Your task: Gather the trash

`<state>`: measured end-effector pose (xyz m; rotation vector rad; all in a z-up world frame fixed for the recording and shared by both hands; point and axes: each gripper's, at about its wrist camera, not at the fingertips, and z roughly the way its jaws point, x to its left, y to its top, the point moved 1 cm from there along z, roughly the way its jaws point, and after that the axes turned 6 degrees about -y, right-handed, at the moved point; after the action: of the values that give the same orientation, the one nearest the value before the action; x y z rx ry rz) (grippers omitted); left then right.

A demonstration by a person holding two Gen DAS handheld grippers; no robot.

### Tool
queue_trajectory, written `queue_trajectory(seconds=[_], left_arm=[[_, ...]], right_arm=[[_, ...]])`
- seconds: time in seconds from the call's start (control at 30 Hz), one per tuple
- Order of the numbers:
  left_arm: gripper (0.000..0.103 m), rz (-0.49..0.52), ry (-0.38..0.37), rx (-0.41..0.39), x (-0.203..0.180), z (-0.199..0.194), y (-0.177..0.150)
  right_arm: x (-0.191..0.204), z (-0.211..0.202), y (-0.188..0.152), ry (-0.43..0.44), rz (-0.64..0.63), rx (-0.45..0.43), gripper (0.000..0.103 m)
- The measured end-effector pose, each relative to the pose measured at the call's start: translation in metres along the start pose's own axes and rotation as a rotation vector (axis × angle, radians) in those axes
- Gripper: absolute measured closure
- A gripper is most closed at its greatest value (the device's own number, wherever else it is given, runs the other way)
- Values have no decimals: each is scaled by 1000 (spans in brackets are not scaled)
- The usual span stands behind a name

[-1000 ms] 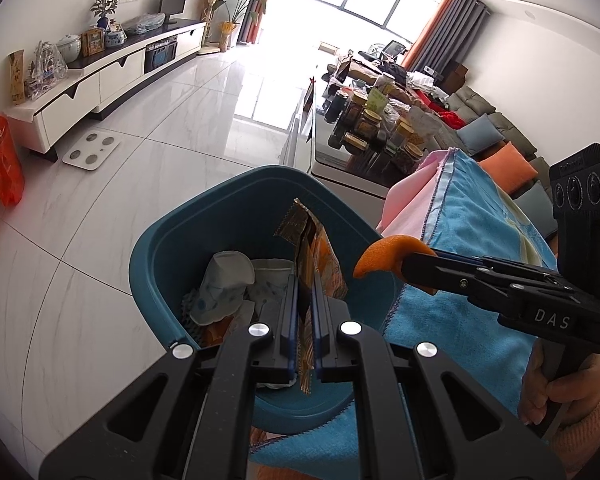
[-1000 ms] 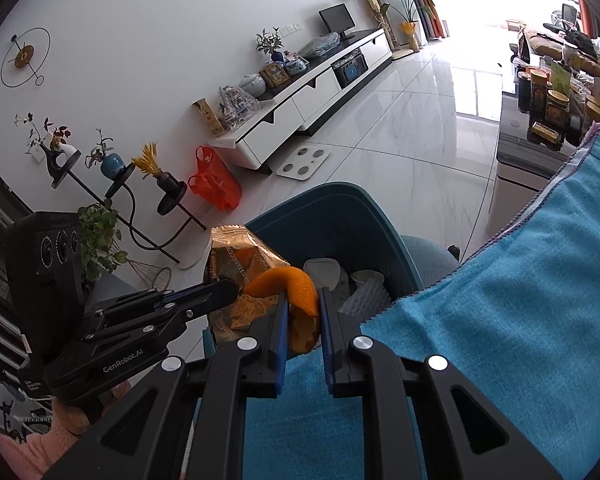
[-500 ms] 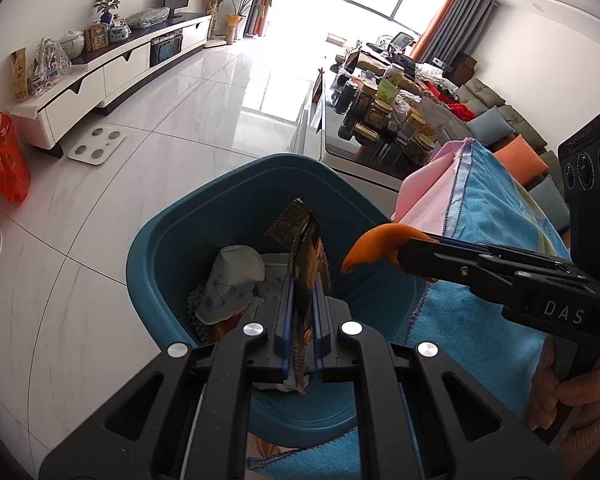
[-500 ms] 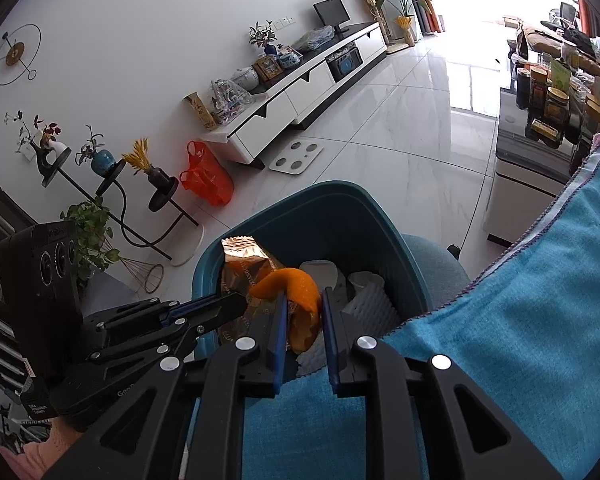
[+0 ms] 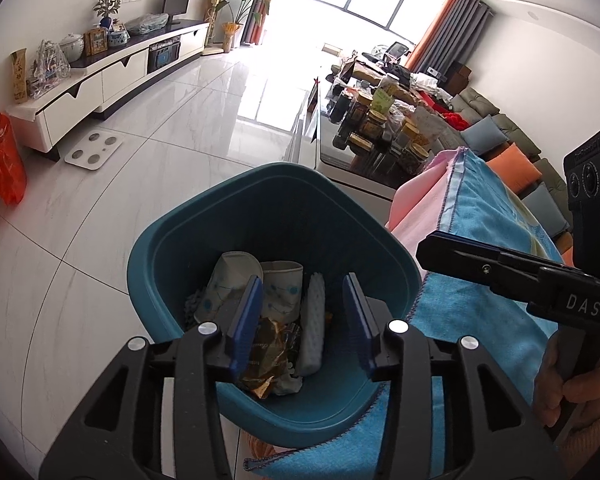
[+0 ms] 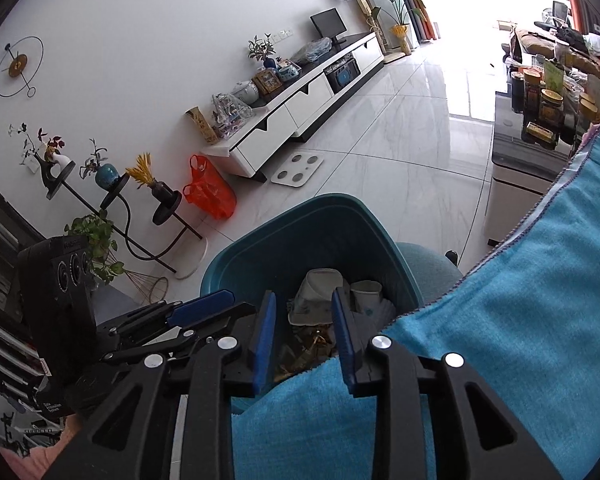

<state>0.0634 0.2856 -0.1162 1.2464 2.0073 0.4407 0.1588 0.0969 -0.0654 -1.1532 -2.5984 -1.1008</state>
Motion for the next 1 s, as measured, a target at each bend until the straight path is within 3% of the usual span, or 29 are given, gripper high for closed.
queue_trajectory(seconds=[0.2, 0.27, 0.5, 0.8, 1.0], left_arm=[[43, 62, -18, -74, -19, -30, -4], [37, 87, -31, -97, -28, -40, -6], [7, 208, -70, -186, -76, -73, -24], [6, 326, -143, -279, -155, -85, -51], [6, 391, -201, -314, -205, -77, -65]], right_arm=[[-8, -36, -12, -6, 4, -75, 62], [-10, -52, -19, -16, 4, -112, 53], [-27, -111, -56, -89, 26, -254, 36], [-46, -191, -128, -345, 66, -463, 7], [-62, -237, -180, -568, 108, -582, 7]])
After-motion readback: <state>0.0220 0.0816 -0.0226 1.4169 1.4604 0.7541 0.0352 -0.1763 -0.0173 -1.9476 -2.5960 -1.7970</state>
